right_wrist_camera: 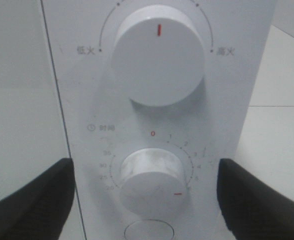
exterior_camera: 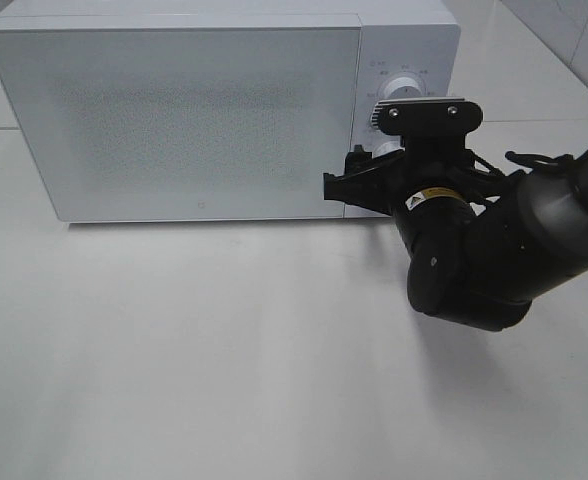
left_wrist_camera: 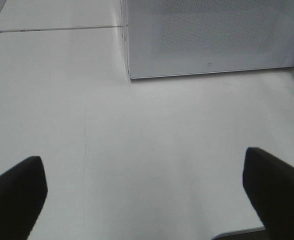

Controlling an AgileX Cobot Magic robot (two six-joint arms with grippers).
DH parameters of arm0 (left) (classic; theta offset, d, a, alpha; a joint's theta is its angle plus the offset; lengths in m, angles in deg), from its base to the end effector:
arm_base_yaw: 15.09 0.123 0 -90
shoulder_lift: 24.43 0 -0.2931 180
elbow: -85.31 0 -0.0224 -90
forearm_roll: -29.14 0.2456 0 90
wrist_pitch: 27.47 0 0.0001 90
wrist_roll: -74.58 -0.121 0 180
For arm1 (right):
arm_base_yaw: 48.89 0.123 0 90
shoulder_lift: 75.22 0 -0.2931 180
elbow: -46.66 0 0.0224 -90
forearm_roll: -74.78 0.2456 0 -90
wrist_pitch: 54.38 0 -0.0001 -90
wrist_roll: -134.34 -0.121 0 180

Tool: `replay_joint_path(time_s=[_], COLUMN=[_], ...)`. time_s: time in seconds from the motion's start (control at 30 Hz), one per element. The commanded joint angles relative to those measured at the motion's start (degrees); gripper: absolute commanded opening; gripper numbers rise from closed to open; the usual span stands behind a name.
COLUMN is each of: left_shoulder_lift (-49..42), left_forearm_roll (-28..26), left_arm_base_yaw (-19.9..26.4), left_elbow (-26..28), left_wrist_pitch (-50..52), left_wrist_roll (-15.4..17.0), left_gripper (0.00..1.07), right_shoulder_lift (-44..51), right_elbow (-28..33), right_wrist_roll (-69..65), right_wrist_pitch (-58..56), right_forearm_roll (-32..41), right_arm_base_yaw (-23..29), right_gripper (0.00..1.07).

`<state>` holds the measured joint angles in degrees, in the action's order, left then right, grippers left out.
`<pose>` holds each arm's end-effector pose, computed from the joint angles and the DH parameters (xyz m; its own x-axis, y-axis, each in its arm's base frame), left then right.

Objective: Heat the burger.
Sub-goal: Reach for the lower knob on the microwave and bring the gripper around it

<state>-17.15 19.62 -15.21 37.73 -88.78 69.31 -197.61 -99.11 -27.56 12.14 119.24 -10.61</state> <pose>0.0049 -0.0176 0.2676 -0.4342 0.0124 -0.9007 0.1377 0.9891 -0.0527 0.3361 0.1663 0.1410 -0.1069 -0.0290 -0.9938 0.0308 0.9990 -0.0324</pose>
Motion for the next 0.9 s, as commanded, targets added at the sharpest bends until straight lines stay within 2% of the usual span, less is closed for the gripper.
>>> replay_joint_path(time_s=[0.03, 0.4, 0.63, 0.9], left_shoulder_lift=[-0.92, -0.69, -0.29, -0.29], left_forearm_roll=[-0.4, -0.29, -0.23, -0.23], left_arm_base_yaw=[0.17, 0.17, 0.17, 0.17], left_elbow=[-0.23, -0.23, -0.23, -0.23], left_wrist_pitch=[0.23, 0.23, 0.23, 0.23], left_wrist_roll=[0.23, 0.23, 0.23, 0.23], left_gripper=[1.01, 1.01, 1.01, 1.01], right_shoulder_lift=[-1.32, -3.95, -3.95, -3.15], right_elbow=[-2.18, -4.53, -4.64, -4.64], right_wrist_roll=[-0.8, -2.23, -2.06, -0.97], right_wrist_pitch=[-0.52, -1.6, 0.8, 3.61], right_forearm_roll=[-1.89, -2.01, -1.66, -1.66], right_arm_base_yaw=[-1.55, -2.92, -2.81, -2.81], right_gripper=[0.76, 0.76, 0.67, 0.66])
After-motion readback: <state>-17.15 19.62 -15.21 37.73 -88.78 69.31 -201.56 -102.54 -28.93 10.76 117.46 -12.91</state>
